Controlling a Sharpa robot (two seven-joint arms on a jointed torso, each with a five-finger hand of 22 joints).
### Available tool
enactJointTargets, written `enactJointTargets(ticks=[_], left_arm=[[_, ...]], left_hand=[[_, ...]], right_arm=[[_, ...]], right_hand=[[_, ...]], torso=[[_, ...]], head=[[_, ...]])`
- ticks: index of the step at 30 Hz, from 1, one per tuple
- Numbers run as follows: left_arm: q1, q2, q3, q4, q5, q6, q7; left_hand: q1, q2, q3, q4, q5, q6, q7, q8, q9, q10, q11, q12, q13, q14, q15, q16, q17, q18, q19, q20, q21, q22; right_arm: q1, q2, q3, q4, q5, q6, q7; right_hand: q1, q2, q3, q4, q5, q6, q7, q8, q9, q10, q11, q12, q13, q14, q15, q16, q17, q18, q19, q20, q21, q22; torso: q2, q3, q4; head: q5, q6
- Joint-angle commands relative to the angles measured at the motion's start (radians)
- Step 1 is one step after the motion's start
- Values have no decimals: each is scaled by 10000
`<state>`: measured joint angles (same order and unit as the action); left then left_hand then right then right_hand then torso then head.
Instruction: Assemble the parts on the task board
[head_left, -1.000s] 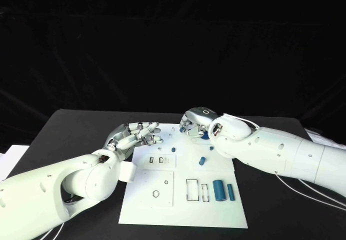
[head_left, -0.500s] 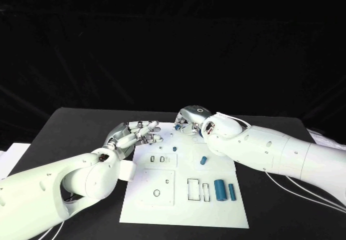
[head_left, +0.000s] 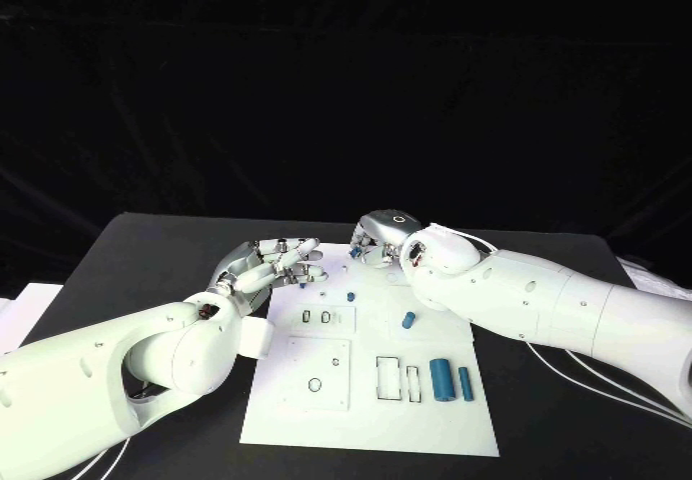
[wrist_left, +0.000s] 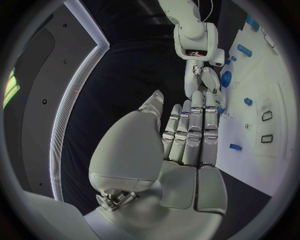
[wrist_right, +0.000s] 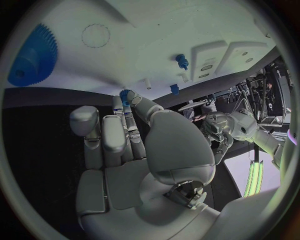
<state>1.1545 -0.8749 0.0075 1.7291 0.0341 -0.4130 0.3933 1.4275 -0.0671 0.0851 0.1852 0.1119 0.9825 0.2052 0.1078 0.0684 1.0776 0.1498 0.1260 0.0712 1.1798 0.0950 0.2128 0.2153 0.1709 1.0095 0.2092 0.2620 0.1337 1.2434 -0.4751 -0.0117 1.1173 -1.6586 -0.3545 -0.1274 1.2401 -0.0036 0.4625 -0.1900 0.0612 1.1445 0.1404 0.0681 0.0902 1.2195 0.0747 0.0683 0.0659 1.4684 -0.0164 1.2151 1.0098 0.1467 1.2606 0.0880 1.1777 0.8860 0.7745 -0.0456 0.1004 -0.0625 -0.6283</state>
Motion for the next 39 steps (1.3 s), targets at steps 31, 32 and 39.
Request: enactJointTargets(ticks=[31, 32, 39], left_arm=[[111, 5, 8, -54, 18, 234, -77], [113, 6, 8, -56, 18, 236, -78], [121, 12, 8, -64, 18, 246, -81]], left_hand=[[-78, 45, -8, -98, -31, -28, 34, -72, -13, -33, 28, -97, -18, 24, 35, -70, 46, 97, 45, -8, -63, -19], [-78, 46, -8, -98, -31, -28, 34, -72, -13, -33, 28, -97, -18, 24, 35, -70, 46, 97, 45, -8, -63, -19], [-78, 46, -8, -98, -31, -28, 34, -72, -13, -33, 28, -97, -18, 24, 35, -70, 46, 97, 45, -8, -63, -19]], right_arm=[[-4, 308, -4, -229, -128, 452, 70], [-4, 309, -4, -228, -128, 467, 71], [-4, 328, -5, -241, -143, 485, 53]], right_hand=[[-62, -216, -20, 170, 13, -143, 7, -38, -14, -168, 30, -58, -12, 202, 82, 55, 12, -186, -66, 53, 53, -17], [-62, -216, -20, 170, 13, -143, 7, -38, -14, -168, 30, -58, -12, 202, 82, 55, 12, -186, -66, 53, 53, -17], [-72, -233, -27, 183, 9, -148, 6, -37, -14, -174, 31, -55, -11, 201, 84, 62, 18, -183, -76, 56, 47, -29]], torso=[[30, -26, 17], [31, -27, 17], [40, -24, 24]], head=[[97, -63], [96, -65], [101, -76]])
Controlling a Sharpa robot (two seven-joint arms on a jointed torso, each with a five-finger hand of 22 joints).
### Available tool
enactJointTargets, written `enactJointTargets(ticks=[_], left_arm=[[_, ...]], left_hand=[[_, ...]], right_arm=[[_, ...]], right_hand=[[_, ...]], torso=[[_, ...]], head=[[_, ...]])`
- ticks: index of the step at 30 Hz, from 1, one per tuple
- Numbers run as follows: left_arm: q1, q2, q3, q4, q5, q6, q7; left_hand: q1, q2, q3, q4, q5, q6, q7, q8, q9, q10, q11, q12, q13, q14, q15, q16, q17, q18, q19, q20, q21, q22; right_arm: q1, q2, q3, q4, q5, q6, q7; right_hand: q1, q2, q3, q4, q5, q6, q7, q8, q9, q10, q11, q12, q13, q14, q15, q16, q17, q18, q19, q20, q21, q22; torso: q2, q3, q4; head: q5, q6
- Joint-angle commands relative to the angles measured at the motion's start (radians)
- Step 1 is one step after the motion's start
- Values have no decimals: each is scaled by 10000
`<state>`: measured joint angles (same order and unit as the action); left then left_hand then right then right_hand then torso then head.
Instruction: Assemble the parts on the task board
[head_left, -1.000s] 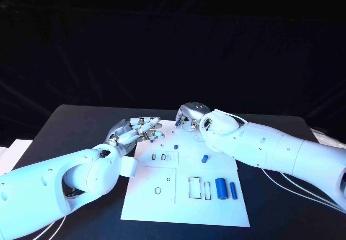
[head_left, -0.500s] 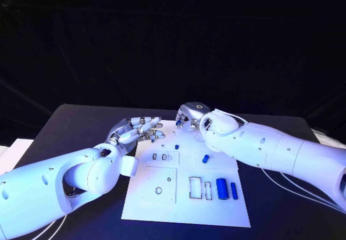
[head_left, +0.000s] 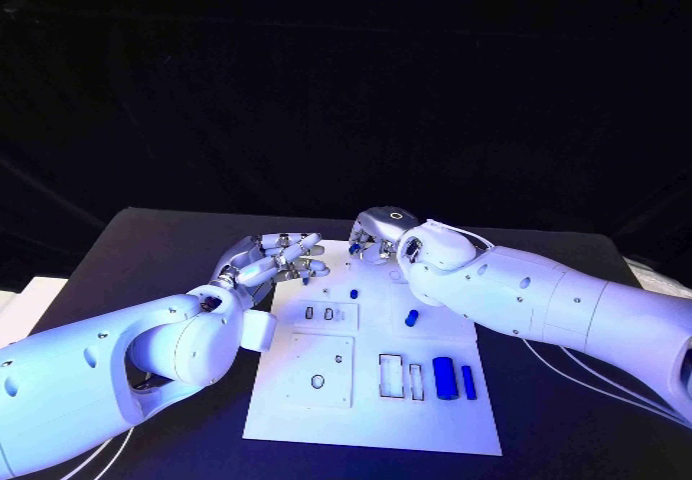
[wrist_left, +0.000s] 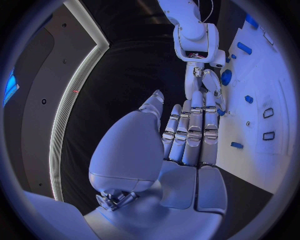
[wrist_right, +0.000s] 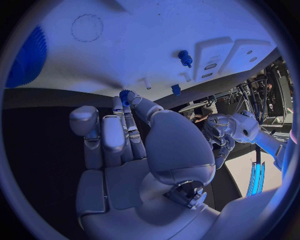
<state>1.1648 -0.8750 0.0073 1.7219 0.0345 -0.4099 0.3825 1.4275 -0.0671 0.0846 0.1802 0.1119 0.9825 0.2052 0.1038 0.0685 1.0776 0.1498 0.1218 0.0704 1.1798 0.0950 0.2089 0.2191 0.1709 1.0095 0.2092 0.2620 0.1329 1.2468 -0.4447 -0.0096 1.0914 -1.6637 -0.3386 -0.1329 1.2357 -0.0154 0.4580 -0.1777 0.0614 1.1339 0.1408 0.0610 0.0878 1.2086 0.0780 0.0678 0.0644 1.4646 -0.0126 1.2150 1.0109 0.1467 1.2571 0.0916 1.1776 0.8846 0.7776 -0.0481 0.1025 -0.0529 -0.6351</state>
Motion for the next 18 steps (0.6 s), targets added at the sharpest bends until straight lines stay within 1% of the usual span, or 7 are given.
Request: enactJointTargets(ticks=[1, 4, 5, 6, 9, 14, 18], left_arm=[[20, 13, 9, 7, 15, 216, 27], [22, 12, 9, 9, 15, 220, 25], [23, 11, 9, 11, 16, 222, 22], [24, 12, 9, 12, 16, 223, 20], [26, 15, 9, 13, 16, 228, 17], [28, 11, 9, 6, 16, 228, 11], [29, 5, 8, -9, 16, 232, 9]], left_hand=[[-78, 46, -3, -48, -31, -28, 34, -33, -14, -33, 28, -55, -10, 24, 35, -31, 9, 96, 45, -8, -63, -12], [-78, 46, -3, -48, -31, -28, 34, -33, -14, -33, 28, -55, -10, 24, 35, -31, 9, 96, 45, -8, -63, -12], [-78, 46, -3, -48, -31, -28, 34, -33, -14, -33, 28, -55, -10, 24, 35, -31, 9, 96, 45, -8, -63, -12], [-78, 46, -3, -48, -31, -28, 34, -33, -14, -33, 28, -55, -10, 24, 35, -31, 9, 96, 45, -8, -63, -12], [-78, 46, -3, -48, -31, -28, 34, -33, -14, -33, 28, -55, -10, 24, 35, -31, 9, 96, 45, -8, -63, -12], [-78, 46, -3, -48, -31, -28, 34, -33, -14, -33, 28, -55, -10, 24, 35, -31, 9, 96, 45, -8, -63, -12], [-78, 46, -3, -48, -31, -28, 34, -33, -14, -33, 28, -55, -10, 24, 35, -31, 9, 96, 45, -8, -63, -12]], right_arm=[[-38, 30, -26, 9, -95, 319, 97], [-38, 57, -27, -46, -99, 292, 27], [-38, 78, -28, -91, -100, 297, -31], [-38, 91, -30, -120, -103, 306, -65], [-38, 113, -33, -176, -109, 318, -121], [-38, 49, -37, -99, -113, 142, -109], [-38, -237, -35, 290, -69, -153, -53]], right_hand=[[-29, -116, 17, 62, 7, -43, 2, 34, 10, -66, -1, -51, 3, 239, 45, 62, 7, -183, -41, 21, 48, -15], [-81, -252, -18, 135, -1, -250, 90, -1, -33, -382, 75, -81, -22, 186, 113, -27, -145, -126, -242, 57, -149, -348], [-138, -446, -105, 194, 5, -845, 268, 10, -167, -1042, 260, -69, -37, 20, 245, -413, -693, -6, -675, 151, -632, -1110], [-125, -535, -187, 223, -9, -1275, 341, 6, -221, -1368, 332, -66, -28, -76, 321, -644, -1007, 70, -905, 204, -898, -1506], [18, -668, -480, 287, -10, -2122, 380, 3, -237, -2233, 435, -40, -23, -333, 411, -1300, -1870, 241, -1430, 302, -1565, -2451], [208, -632, -739, 373, 3, -2141, 383, 34, -200, -2428, 455, 54, 0, -339, 432, -1504, -2121, 279, -1499, 316, -1777, -2708], [355, -540, -834, 428, 68, -1809, 329, 124, -147, -2080, 388, 309, 41, -145, 385, -1212, -1727, 222, -1227, 275, -1574, -2397]], torso=[[8, 0, 2], [10, -6, 4], [10, -9, 4], [12, -9, 5], [12, -10, 13], [11, -9, 11], [8, -3, 4]], head=[[5, -8], [-4, -9], [-5, -5], [-6, 2], [-4, 10], [1, -14], [-30, -4]])
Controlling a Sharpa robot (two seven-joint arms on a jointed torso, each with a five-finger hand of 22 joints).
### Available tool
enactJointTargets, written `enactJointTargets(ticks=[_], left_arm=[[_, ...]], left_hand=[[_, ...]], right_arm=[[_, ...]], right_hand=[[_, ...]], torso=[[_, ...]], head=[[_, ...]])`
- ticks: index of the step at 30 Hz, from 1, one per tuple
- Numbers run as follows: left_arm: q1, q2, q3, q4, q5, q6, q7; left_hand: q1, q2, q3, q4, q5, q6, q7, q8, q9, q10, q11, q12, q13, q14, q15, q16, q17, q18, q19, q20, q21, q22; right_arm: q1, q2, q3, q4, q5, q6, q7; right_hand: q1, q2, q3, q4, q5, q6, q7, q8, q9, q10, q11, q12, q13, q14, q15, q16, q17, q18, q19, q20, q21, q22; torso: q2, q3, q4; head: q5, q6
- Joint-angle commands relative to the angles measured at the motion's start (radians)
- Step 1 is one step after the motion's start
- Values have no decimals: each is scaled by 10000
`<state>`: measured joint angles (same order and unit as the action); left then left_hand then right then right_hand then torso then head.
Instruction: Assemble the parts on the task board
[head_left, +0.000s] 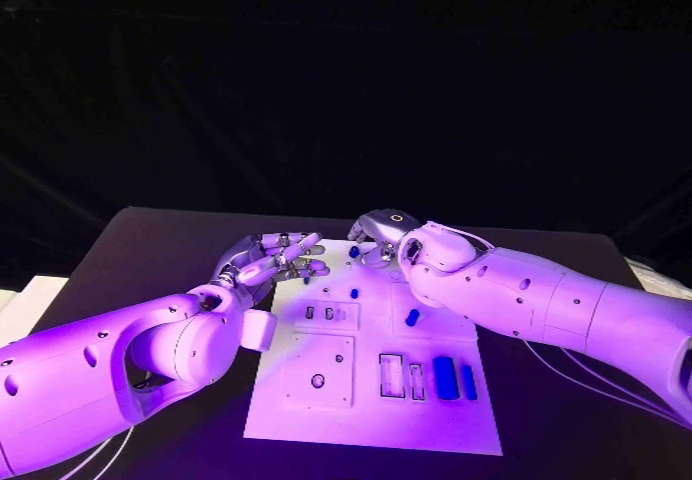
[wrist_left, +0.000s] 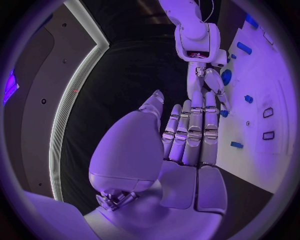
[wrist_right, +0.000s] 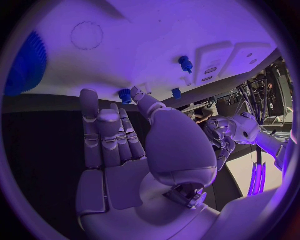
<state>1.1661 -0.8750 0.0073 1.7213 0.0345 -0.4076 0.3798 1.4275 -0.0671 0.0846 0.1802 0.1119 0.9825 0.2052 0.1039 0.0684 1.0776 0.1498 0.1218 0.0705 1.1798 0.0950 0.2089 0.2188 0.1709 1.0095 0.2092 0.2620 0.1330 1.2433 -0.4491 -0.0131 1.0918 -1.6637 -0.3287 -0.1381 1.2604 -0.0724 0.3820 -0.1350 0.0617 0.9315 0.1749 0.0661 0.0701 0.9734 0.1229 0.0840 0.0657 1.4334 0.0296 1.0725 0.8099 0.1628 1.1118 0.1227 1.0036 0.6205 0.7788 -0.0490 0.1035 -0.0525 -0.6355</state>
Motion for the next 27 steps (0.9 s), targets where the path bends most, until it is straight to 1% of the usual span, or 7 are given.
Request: enactJointTargets(ticks=[1, 6, 11, 18, 22, 23, 27], left_arm=[[16, 2, 8, -6, 16, 210, 36], [16, -39, 8, -21, 25, 220, 35], [16, -78, 7, -58, 37, 241, 43], [12, -51, 4, -160, 55, 269, 47], [10, -24, 3, -217, 59, 297, 55], [9, -21, 2, -232, 60, 303, 55], [6, -15, 1, -290, 62, 325, 58]], left_hand=[[-78, 46, -3, -49, -31, -28, 34, -33, -14, -33, 28, -55, -11, 24, 35, -32, 11, 96, 45, -8, -63, -12], [-78, 46, -3, -49, -31, -28, 34, -33, -14, -33, 28, -55, -11, 24, 35, -32, 11, 96, 45, -8, -63, -12], [-81, 50, -13, -65, -31, -34, 35, -46, -14, -42, 31, -73, -12, 18, 38, -41, 30, 96, 43, -5, -72, -16], [-81, 50, -13, -65, -31, -34, 35, -46, -14, -42, 31, -73, -12, 18, 38, -41, 30, 96, 43, -5, -72, -16], [-80, 54, -14, -72, -30, -33, 33, -49, -13, -41, 31, -77, -11, 18, 38, -44, 36, 96, 44, -5, -75, -17], [-80, 54, -14, -72, -30, -33, 33, -49, -13, -41, 31, -77, -11, 18, 38, -44, 36, 96, 44, -5, -75, -17], [-80, 54, -14, -72, -30, -33, 33, -49, -13, -41, 31, -77, -11, 18, 38, -44, 36, 96, 44, -5, -75, -17]], right_arm=[[-2, -267, 1, 380, -53, -295, 1], [18, -1095, 97, 1320, 190, -496, -60], [206, -2332, 210, 2496, 1183, -379, -132], [405, -3745, 261, 3332, 2912, 448, -269], [439, -4282, 266, 3371, 3240, 917, -233], [441, -4393, 266, 3370, 3261, 990, -205], [424, -4685, 262, 3363, 3211, 1097, -48]], right_hand=[[122, 46, -78, 16, 82, 270, -19, 79, 34, 379, -78, 209, 35, 215, -49, 316, 419, 36, 318, -49, 261, 384], [95, 45, -90, 122, 154, 502, -33, 73, 39, 911, -152, 457, 36, 453, -110, 951, 1241, -123, 825, -102, 858, 1257], [-104, -165, -235, 306, 473, 702, 22, 60, 38, 1487, -197, 662, 67, 555, -145, 1364, 1754, -258, 1206, -124, 1376, 2019], [-303, -687, -859, 535, 1382, 462, -310, 16, -7, 3802, -710, 2058, 926, 818, -543, 2495, 3301, -527, 2014, -380, 2480, 3669], [-114, -733, -1553, 706, 1709, 414, -429, 100, 22, 3890, -846, 4115, 2961, 948, -670, 3334, 4529, -729, 2466, -548, 3201, 4775], [209, -551, -2002, 842, 1919, 385, -496, 176, 41, 2866, -809, 6292, 5455, 925, -604, 3590, 4850, -764, 2477, -530, 3412, 5036], [325, -373, -2401, 1061, 1878, 301, -347, 233, 35, 3268, -736, 8957, 8389, 998, -555, 3928, 5457, -824, 2581, -430, 3669, 5460]], torso=[[-7, 10, -11], [-18, 16, -61], [-52, 53, -168], [-106, 104, -321], [-131, 147, -371], [-136, 156, -382], [-151, 210, -421]], head=[[-34, 0], [-21, 34], [-20, 64], [-27, 103], [-56, 119], [-49, 116], [-49, 105]])
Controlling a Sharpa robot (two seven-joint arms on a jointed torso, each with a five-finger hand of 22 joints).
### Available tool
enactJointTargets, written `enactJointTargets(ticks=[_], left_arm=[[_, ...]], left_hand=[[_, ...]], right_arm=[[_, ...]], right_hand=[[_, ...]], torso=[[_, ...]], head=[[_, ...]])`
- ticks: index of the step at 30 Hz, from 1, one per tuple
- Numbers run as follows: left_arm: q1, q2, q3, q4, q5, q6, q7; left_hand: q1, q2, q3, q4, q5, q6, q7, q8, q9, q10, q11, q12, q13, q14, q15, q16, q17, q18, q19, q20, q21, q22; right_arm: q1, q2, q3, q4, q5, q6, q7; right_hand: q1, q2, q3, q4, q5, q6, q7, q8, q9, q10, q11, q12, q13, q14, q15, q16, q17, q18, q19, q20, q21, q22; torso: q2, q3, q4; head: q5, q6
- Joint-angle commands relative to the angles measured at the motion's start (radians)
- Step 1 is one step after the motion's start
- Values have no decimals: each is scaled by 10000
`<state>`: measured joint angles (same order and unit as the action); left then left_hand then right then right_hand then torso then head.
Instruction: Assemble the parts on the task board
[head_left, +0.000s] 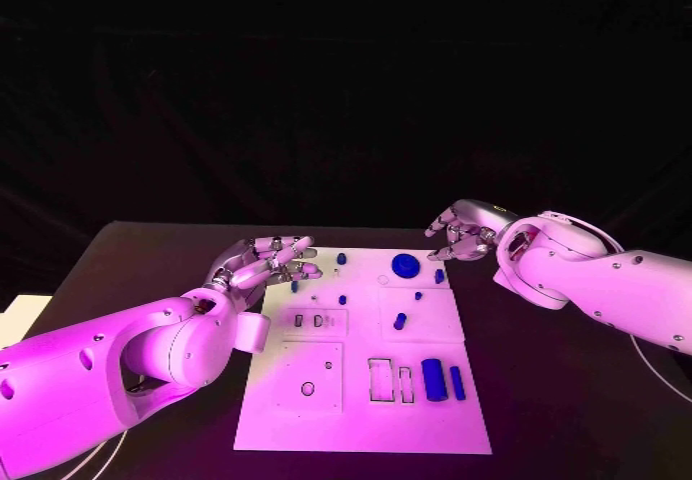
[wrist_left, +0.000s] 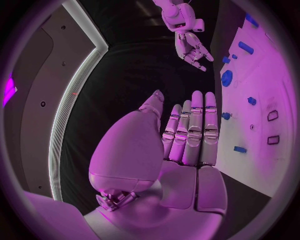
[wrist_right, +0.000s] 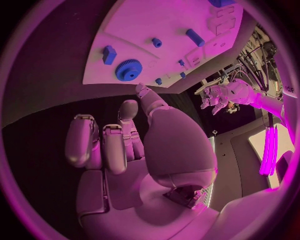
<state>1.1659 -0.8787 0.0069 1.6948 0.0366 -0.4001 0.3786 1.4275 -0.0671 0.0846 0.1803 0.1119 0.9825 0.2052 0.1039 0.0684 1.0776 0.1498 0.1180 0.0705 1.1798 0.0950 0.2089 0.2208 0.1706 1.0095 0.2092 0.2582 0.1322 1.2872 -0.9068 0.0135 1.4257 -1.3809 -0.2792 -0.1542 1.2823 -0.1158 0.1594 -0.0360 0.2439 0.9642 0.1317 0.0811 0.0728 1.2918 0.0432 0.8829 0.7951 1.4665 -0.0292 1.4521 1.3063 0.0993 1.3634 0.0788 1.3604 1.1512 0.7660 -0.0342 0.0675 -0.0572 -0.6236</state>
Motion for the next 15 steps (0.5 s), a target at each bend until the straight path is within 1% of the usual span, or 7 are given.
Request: enactJointTargets(ticks=[1, 7, 9, 10, 12, 13, 15], left_arm=[[7, 24, 5, -37, 40, 254, 70], [1, 25, 4, -92, 41, 278, 78], [0, 24, 4, -105, 41, 282, 80], [0, 23, 4, -114, 41, 286, 83], [-1, 22, 4, -128, 41, 290, 86], [-2, 21, 4, -134, 41, 292, 87], [-3, 15, 3, -149, 41, 292, 90]], left_hand=[[-80, 54, -14, -73, -30, -33, 33, -49, -13, -41, 31, -39, -12, 18, 39, -44, 17, 99, 44, -5, -38, -9], [-80, 54, -14, -73, -30, -33, 33, -49, -13, -41, 31, -39, -12, 18, 39, -44, 17, 99, 44, -5, -38, -9], [-79, 55, -14, -74, -30, -32, 32, -50, -13, -40, 30, -40, -12, 18, 38, -44, 18, 99, 44, -5, -38, -9], [-74, 62, -13, -83, -29, -29, 29, -52, -12, -37, 29, -43, -11, 18, 38, -47, 25, 99, 44, -5, -41, -10], [-74, 62, -13, -83, -29, -29, 29, -52, -12, -37, 29, -43, -11, 18, 38, -47, 25, 99, 44, -5, -41, -10], [-74, 62, -13, -83, -29, -29, 29, -52, -12, -37, 29, -43, -11, 18, 38, -47, 25, 99, 44, -5, -41, -10], [-74, 62, -13, -83, -29, -29, 29, -52, -12, -37, 29, -43, -11, 18, 38, -47, 25, 99, 44, -5, -41, -10]], right_arm=[[-27, -161, -6, 16, 344, 604, 163], [-205, -344, -23, -73, 190, 398, 499], [-267, -354, -26, -108, 176, 339, 565], [-316, -359, -27, -130, 172, 295, 617], [-390, -367, -29, -152, 185, 207, 716], [-415, -369, -29, -158, 194, 165, 757], [-465, -368, -30, -168, 229, 20, 884]], right_hand=[[137, 85, -233, 94, 54, -39, 93, 94, 8, 72, 69, 1191, 1370, 672, 46, 164, 548, -190, 65, 19, 121, 181], [263, 144, -390, 134, 64, -83, 120, 127, 5, 52, 97, 1643, 1951, 686, 72, 238, 678, -197, 63, 50, 176, 256], [285, 157, -398, 133, 70, -87, 122, 131, 4, 46, 99, 1670, 1991, 688, 74, 248, 697, -198, 63, 52, 181, 262], [285, 157, -398, 133, 70, -87, 122, 131, 4, 46, 99, 1670, 1991, 688, 74, 248, 697, -198, 63, 52, 181, 262], [286, 158, -399, 133, 70, -88, 122, 131, 4, 44, 99, 1670, 1991, 689, 74, 249, 698, -198, 64, 53, 182, 264], [291, 159, -410, 136, 71, -93, 124, 132, 3, 31, 102, 1670, 1998, 691, 76, 256, 712, -201, 70, 54, 191, 280], [309, 169, -423, 137, 77, -114, 130, 128, 0, 23, 107, 1701, 2043, 691, 80, 262, 721, -202, 71, 58, 198, 291]], torso=[[-30, 69, -74], [-32, 100, -108], [-30, 89, -92], [-28, 92, -94], [-31, 73, -71], [-29, 78, -70], [-33, 72, -69]], head=[[5, -16], [-17, -11], [-30, -12], [-35, -7], [-60, -20], [-63, -25], [-58, -26]])
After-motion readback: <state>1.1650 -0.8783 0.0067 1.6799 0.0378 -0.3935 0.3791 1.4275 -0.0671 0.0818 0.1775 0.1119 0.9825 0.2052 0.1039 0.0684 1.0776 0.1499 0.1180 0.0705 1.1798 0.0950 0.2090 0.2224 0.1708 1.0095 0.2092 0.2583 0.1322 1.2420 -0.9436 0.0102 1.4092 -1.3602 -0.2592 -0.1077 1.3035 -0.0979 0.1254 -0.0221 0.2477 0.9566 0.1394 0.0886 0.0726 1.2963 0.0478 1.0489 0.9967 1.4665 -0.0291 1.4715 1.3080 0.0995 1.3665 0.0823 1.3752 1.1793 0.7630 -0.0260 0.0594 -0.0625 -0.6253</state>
